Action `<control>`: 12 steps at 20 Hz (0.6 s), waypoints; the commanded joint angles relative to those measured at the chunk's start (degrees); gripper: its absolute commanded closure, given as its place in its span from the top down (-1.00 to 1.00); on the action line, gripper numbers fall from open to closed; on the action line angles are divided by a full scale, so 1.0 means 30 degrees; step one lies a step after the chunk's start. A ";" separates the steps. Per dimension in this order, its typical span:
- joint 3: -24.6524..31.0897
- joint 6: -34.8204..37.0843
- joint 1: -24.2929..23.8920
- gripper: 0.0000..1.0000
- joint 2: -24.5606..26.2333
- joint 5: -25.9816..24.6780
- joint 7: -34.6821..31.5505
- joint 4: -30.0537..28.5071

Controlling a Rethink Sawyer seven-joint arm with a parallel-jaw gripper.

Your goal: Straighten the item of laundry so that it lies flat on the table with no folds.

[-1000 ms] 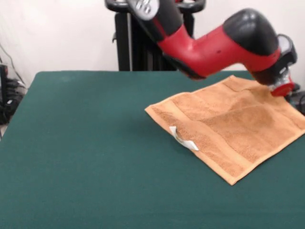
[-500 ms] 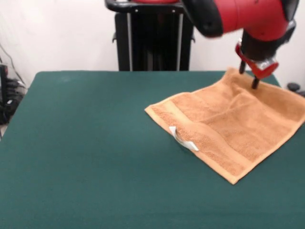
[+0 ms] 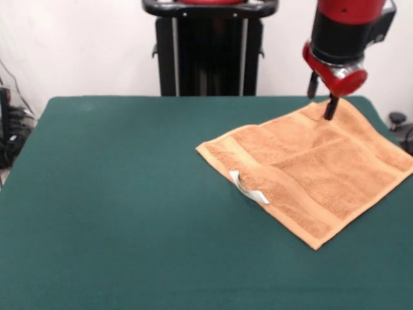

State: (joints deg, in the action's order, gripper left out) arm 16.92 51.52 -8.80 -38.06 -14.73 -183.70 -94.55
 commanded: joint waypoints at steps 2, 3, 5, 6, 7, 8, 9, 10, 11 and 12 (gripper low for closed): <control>-0.0699 0.1039 0.0353 1.00 0.0420 -0.0484 0.0861 0.0799; -0.0707 0.1021 0.0292 1.00 0.0472 -0.0422 0.0912 0.0811; -0.0808 0.0816 0.0193 1.00 0.0638 -0.0511 0.1083 0.0878; -0.0841 0.0590 0.0134 1.00 0.0704 -0.0577 0.1184 0.0912; -0.0884 0.0355 0.0044 1.00 0.0806 -0.0831 0.1482 0.1038; -0.0811 0.0249 -0.0161 1.00 0.0959 -0.0793 0.1760 0.1093; -0.0795 0.0096 -0.0319 1.00 0.1141 -0.0973 0.2105 0.1213; -0.0832 -0.0224 -0.0457 1.00 0.1427 -0.1202 0.2345 0.1337; -0.0914 -0.0599 -0.0516 1.00 0.1716 -0.1430 0.2391 0.1439; -0.1112 -0.1153 -0.0446 1.00 0.2043 -0.1857 0.2295 0.1572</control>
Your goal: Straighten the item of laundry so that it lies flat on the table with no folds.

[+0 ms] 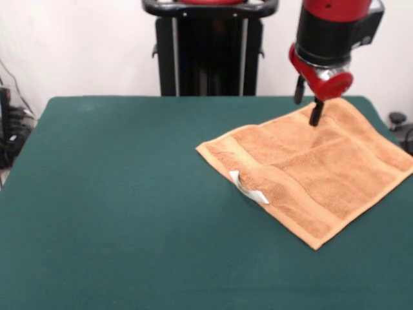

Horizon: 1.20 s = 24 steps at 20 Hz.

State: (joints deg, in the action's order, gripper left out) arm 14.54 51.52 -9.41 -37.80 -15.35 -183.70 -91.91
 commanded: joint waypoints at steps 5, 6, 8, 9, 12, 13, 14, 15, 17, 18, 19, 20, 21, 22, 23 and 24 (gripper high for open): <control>-0.1450 -0.3740 0.0322 1.00 0.3743 -0.4086 0.1426 0.1751; -0.1556 -0.3983 0.0357 1.00 0.4026 -0.4304 0.1278 0.1902; -0.1761 -0.4559 0.0387 1.00 0.4646 -0.4826 0.1066 0.2257; -0.1810 -0.4892 0.0337 1.00 0.5004 -0.5030 0.1015 0.2425; -0.2057 -0.6200 0.0386 1.00 0.6104 -0.5798 0.0813 0.3034; -0.2126 -0.6556 0.0345 1.00 0.6509 -0.6048 0.0862 0.3318; -0.2307 -0.7011 0.0416 1.00 0.6873 -0.6344 0.0739 0.3602; -0.2429 -0.7462 0.0382 1.00 0.7348 -0.6618 0.0752 0.3960; -0.2647 -0.8275 0.0312 1.00 0.8177 -0.7119 0.0818 0.4600; -0.2802 -0.8603 0.0347 1.00 0.8480 -0.7389 0.0866 0.4879; -0.2802 -0.8765 0.0215 1.00 0.8724 -0.7575 0.1198 0.5125; -0.2991 -0.8798 0.0308 1.00 0.8889 -0.7793 0.1294 0.5406; -0.3180 -0.8832 0.0401 1.00 0.9054 -0.8011 0.1391 0.5687; -0.3683 -0.8935 0.0796 1.00 0.9269 -0.8531 0.1124 0.6171; -0.4293 -0.9222 0.1299 1.00 0.9506 -0.9272 0.0828 0.6717; -0.5147 -0.9460 0.2044 1.00 0.9749 -0.9996 0.0036 0.7211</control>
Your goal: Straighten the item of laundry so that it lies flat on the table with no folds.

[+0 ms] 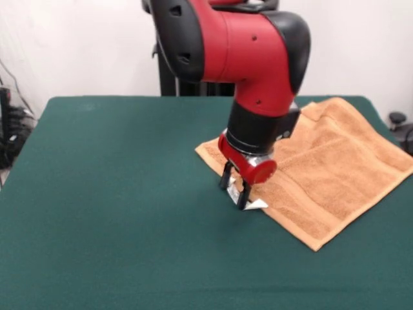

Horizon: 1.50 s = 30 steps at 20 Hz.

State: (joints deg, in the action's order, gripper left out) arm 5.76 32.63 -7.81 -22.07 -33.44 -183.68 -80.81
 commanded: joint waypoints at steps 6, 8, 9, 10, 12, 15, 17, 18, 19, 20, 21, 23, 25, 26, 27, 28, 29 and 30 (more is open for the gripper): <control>-0.8273 -0.2720 0.7293 1.00 0.7044 -0.9653 -0.7573 0.6387; -0.9868 -0.1583 0.9001 1.00 0.8033 -1.1949 -1.0293 0.6976; -1.0286 -0.1315 0.9404 1.00 0.8315 -1.2452 -1.1035 0.7057; -1.0489 -0.0863 0.9850 1.00 0.8569 -1.3014 -1.1523 0.7160; -1.0350 -0.0981 0.9726 1.00 0.8551 -1.3016 -1.1414 0.7186; -1.0096 -0.1615 0.9205 1.00 0.8061 -1.2876 -1.0736 0.7056; -1.0129 -0.1765 0.9170 1.00 0.8034 -1.2947 -1.0908 0.7017; -1.0240 -0.1616 0.9294 1.00 0.8149 -1.3107 -1.1210 0.7098; -1.0291 -0.1661 0.9360 1.00 0.8189 -1.3057 -1.1410 0.6995; -1.0260 -0.1670 0.9343 1.00 0.8181 -1.2997 -1.1387 0.7003; -1.0262 -0.1643 0.9387 1.00 0.8220 -1.2972 -1.1400 0.7023; -1.0361 -0.1699 0.9461 1.00 0.8291 -1.2940 -1.1603 0.7007; -1.0565 -0.1809 0.9541 1.00 0.8301 -1.2966 -1.1822 0.6925; -1.0594 -0.1935 0.9486 1.00 0.8204 -1.2862 -1.1675 0.6840; -1.0706 -0.2037 0.9507 1.00 0.8391 -1.3044 -1.1972 0.6909; -1.0760 -0.2256 0.9424 1.00 0.8329 -1.3083 -1.1914 0.6828; -1.0852 -0.2583 0.9348 1.00 0.8087 -1.3062 -1.1787 0.6577; -1.0955 -0.2839 0.9298 1.00 0.7933 -1.3138 -1.1731 0.6411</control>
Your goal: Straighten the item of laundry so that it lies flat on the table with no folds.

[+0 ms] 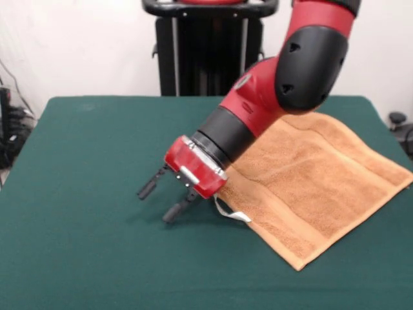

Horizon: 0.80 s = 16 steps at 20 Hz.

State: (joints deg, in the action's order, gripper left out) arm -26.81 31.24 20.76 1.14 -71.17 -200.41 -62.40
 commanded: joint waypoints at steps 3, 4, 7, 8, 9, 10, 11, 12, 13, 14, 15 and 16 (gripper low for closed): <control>-0.0436 -0.3076 -0.0288 1.00 0.0010 -0.0763 -0.6398 -0.0122; -0.0583 -0.3216 -0.0277 1.00 0.0042 -0.0879 -0.6485 -0.0128; -0.0721 -0.3563 -0.0329 1.00 0.0116 -0.0758 -0.6606 -0.0169; -0.0602 -0.3771 -0.0464 1.00 -0.0062 -0.0352 -0.6220 -0.0282; 0.0078 -0.4374 -0.1158 1.00 -0.0783 0.0862 -0.4627 -0.0716; 0.1228 -0.4853 -0.2223 1.00 -0.1912 0.2206 -0.2397 -0.1457; 0.3208 -0.4786 -0.3928 1.00 -0.3563 0.3693 0.0932 -0.2625; 0.4835 -0.4409 -0.5347 1.00 -0.5014 0.4618 0.3569 -0.3682; 0.6625 -0.3590 -0.6921 1.00 -0.6516 0.5680 0.6098 -0.4921; 0.8379 -0.2619 -0.8490 1.00 -0.7928 0.6699 0.8376 -0.6147; 0.9745 -0.1628 -0.9729 1.00 -0.9029 0.7654 1.0033 -0.7150; 1.0889 -0.0657 -1.0771 1.00 -0.9721 0.8567 1.1169 -0.7887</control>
State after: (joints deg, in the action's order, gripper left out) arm -18.18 23.57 4.26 -10.95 -59.18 -197.95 -68.67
